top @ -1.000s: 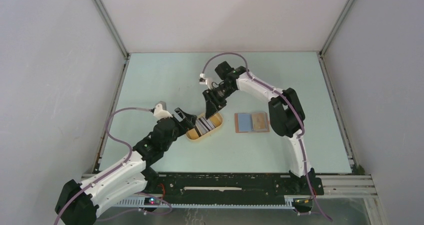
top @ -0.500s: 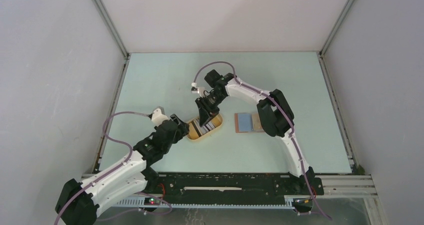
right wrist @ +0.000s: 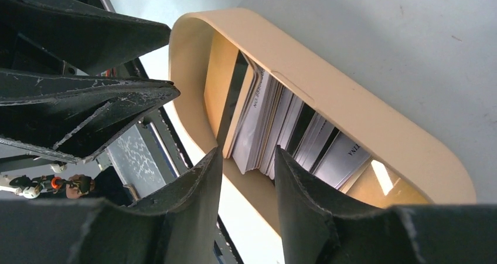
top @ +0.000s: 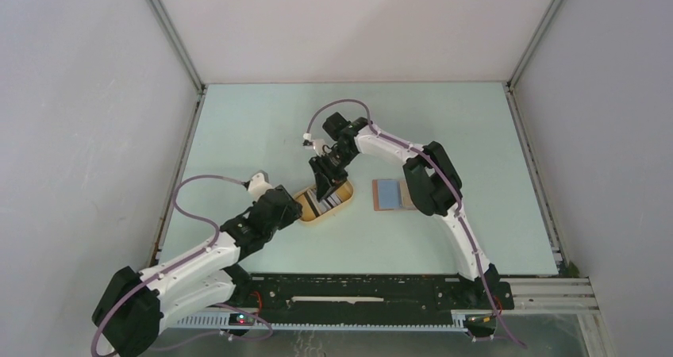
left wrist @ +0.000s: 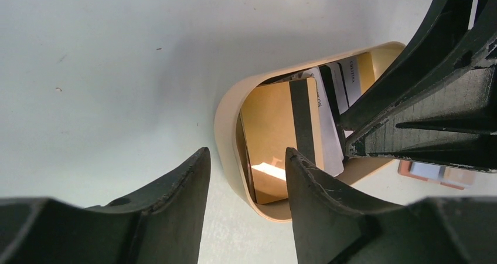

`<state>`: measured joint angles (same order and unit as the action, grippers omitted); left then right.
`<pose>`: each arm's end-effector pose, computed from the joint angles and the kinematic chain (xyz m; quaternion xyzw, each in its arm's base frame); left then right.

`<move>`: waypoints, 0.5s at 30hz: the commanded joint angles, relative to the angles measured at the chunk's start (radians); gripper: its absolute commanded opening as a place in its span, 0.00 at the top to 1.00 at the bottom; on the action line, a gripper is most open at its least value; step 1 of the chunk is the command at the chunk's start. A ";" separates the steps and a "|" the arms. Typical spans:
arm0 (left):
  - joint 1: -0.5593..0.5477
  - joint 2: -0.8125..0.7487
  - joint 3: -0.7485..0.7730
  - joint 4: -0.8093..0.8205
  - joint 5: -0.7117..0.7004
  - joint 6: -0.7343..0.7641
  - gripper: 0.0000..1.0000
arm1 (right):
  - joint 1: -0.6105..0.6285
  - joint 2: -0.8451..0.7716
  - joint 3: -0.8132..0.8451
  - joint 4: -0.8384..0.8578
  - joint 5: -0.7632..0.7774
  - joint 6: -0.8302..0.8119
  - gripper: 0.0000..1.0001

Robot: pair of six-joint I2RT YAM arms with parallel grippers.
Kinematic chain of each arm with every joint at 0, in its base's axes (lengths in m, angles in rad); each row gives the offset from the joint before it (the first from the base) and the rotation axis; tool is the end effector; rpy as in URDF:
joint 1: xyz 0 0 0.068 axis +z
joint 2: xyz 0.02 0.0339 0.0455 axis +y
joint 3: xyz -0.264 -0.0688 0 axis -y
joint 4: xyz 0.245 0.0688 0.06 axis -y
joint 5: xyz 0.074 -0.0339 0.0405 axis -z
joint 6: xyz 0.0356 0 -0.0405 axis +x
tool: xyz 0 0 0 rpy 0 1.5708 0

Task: Put the credit cards into the card holder
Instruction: Pick up the credit card from the storage box.

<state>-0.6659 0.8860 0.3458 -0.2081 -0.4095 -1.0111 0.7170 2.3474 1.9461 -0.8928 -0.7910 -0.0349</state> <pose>0.1441 -0.0952 0.1709 -0.2342 0.8702 -0.1665 0.4003 0.3460 0.3352 0.1661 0.3850 -0.8306 -0.4022 0.0077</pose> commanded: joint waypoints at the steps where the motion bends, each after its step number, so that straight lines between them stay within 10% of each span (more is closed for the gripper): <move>1: 0.005 0.023 0.023 0.030 0.015 0.012 0.46 | 0.015 0.016 0.039 -0.006 0.020 0.004 0.53; 15: 0.005 0.140 0.058 0.066 0.087 0.047 0.57 | 0.032 0.017 0.029 -0.015 -0.038 0.001 0.53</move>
<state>-0.6651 0.9985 0.3477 -0.1822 -0.3477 -0.9936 0.7357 2.3688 1.9461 -0.8986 -0.7910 -0.0364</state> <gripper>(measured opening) 0.451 0.469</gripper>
